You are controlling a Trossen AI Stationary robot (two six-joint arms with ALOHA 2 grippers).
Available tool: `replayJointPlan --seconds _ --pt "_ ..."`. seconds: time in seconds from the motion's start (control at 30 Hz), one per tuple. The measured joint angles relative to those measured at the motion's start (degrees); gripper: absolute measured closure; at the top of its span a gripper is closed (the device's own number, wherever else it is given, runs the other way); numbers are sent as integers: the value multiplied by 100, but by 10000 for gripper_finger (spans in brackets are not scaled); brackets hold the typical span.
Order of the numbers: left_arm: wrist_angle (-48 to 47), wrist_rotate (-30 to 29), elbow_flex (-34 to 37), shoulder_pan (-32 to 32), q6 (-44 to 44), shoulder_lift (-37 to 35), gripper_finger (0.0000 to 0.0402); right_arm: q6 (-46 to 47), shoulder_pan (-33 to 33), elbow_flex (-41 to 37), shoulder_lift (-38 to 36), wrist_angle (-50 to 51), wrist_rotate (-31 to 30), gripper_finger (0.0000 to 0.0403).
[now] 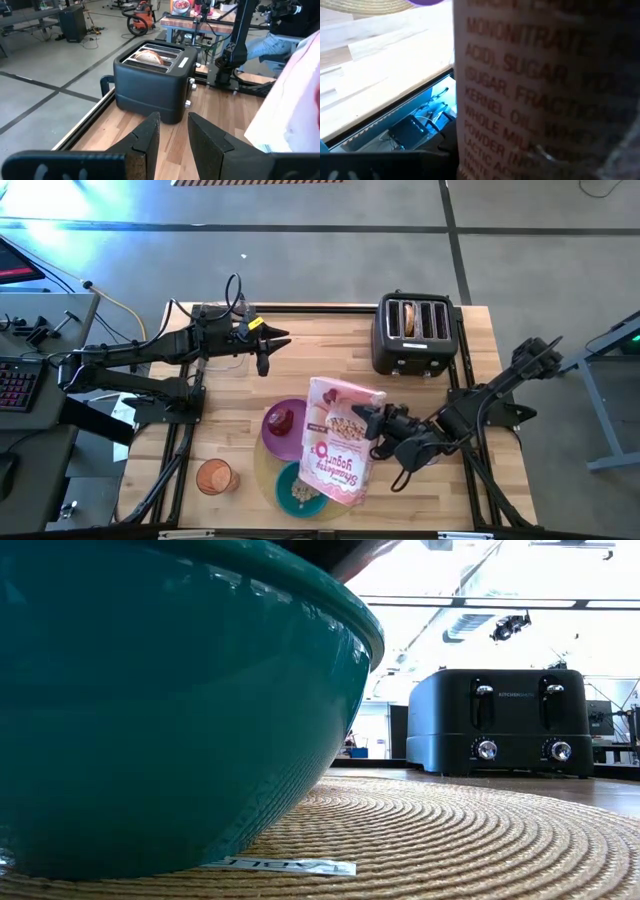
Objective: Arrange a breakfast setting
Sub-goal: Pour the cereal from the red cereal box into the blue bowl
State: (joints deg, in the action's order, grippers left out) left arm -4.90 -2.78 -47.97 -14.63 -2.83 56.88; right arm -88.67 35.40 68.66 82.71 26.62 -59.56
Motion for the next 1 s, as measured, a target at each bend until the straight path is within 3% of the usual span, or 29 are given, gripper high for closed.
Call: replayJointPlan --seconds 1.0 --pt "-3 0 0 -2 2 0 312 149 -15 -2 167 -378 -68 254"
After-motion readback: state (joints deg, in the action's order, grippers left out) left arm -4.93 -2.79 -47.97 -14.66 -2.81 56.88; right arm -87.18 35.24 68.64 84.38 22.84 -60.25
